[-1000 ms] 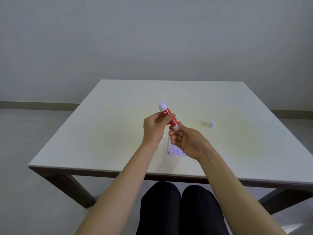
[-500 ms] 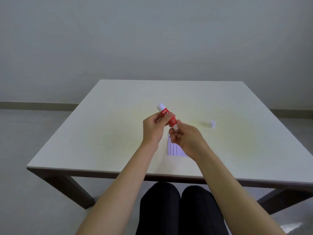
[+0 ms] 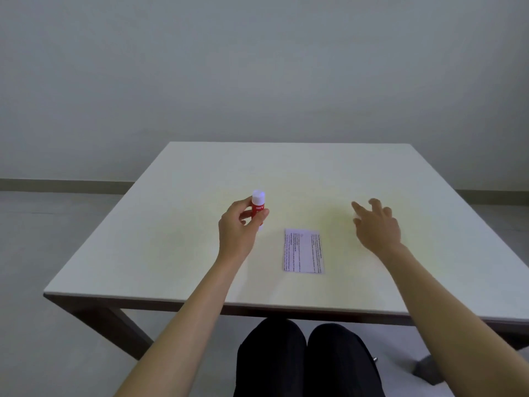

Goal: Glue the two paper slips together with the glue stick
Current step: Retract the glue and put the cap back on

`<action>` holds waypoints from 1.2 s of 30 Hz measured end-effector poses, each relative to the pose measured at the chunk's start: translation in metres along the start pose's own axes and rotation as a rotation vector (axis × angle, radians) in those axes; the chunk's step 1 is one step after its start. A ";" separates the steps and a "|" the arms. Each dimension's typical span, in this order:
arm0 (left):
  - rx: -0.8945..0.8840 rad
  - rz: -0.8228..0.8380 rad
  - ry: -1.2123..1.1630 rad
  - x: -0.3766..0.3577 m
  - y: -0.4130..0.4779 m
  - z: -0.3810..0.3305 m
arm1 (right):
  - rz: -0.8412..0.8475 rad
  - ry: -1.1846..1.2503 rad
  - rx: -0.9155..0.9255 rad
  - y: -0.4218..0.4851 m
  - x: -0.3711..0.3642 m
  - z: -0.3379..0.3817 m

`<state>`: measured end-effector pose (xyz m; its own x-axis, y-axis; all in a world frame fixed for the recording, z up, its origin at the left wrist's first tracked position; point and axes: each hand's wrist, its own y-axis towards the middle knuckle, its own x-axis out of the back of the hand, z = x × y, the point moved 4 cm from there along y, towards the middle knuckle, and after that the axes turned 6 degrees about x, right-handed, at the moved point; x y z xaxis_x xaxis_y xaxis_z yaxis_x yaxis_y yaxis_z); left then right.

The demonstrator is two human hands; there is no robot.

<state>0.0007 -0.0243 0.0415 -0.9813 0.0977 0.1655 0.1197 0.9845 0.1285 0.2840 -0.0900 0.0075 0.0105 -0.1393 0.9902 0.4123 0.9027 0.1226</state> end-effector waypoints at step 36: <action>-0.382 0.312 0.494 -0.024 -0.009 -0.031 | -0.060 0.740 0.500 -0.038 0.083 0.104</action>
<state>0.0280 -0.0403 0.0665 -0.7200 0.2003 0.6644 0.5182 0.7921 0.3227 0.1741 -0.0933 0.0920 0.6582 -0.2624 0.7057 -0.0125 0.9334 0.3587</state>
